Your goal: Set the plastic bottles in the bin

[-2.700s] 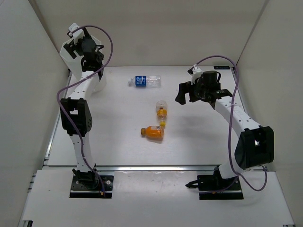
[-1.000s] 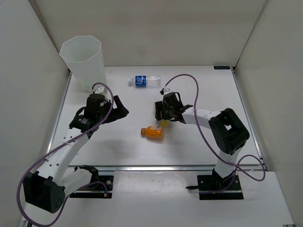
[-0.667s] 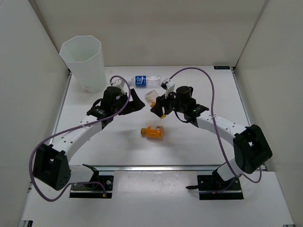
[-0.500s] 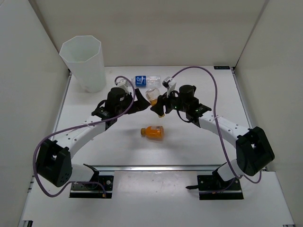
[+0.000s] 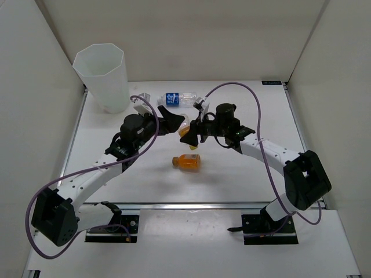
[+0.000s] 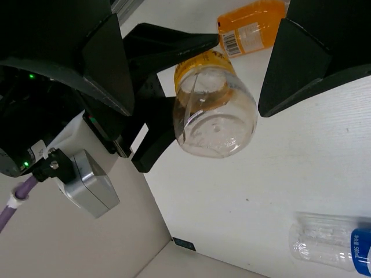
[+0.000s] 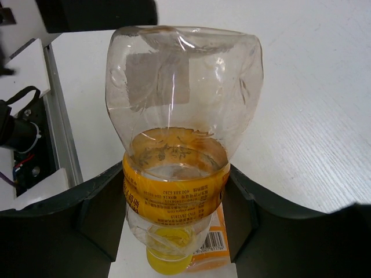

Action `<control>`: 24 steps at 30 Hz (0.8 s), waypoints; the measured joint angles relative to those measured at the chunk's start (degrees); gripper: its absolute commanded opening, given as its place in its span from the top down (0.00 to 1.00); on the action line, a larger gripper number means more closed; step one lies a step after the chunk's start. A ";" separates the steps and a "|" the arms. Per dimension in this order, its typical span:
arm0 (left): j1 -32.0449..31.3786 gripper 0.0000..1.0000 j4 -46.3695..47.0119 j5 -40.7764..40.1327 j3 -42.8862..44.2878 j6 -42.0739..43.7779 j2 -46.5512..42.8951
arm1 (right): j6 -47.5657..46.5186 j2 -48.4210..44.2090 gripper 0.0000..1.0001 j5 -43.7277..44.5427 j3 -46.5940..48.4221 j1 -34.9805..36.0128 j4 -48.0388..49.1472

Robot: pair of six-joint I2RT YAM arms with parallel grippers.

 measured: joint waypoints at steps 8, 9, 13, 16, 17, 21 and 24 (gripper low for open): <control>-0.39 0.01 -0.09 -3.04 1.57 1.03 5.05 | -0.44 0.13 1.00 -1.66 1.57 1.55 0.28; -0.48 0.02 0.11 -3.28 1.57 0.96 5.25 | -0.33 0.13 1.00 -1.90 1.55 1.55 0.24; -0.66 0.18 1.77 -3.41 1.57 0.50 5.88 | 0.20 0.13 1.00 -2.80 1.55 1.90 0.90; -0.92 0.35 3.52 -3.19 1.62 0.37 6.97 | 0.66 0.24 0.98 -2.56 1.55 2.75 1.09; -0.96 0.42 3.82 -3.06 1.66 0.46 7.32 | 0.83 0.44 0.98 -2.58 1.55 2.58 1.11; -0.83 0.68 4.55 -2.73 1.70 0.17 8.31 | 2.05 1.07 0.90 -3.13 1.55 1.99 1.64; -0.24 0.78 4.87 -2.80 1.73 -0.15 7.98 | 2.82 1.07 0.62 -3.69 1.49 1.33 2.86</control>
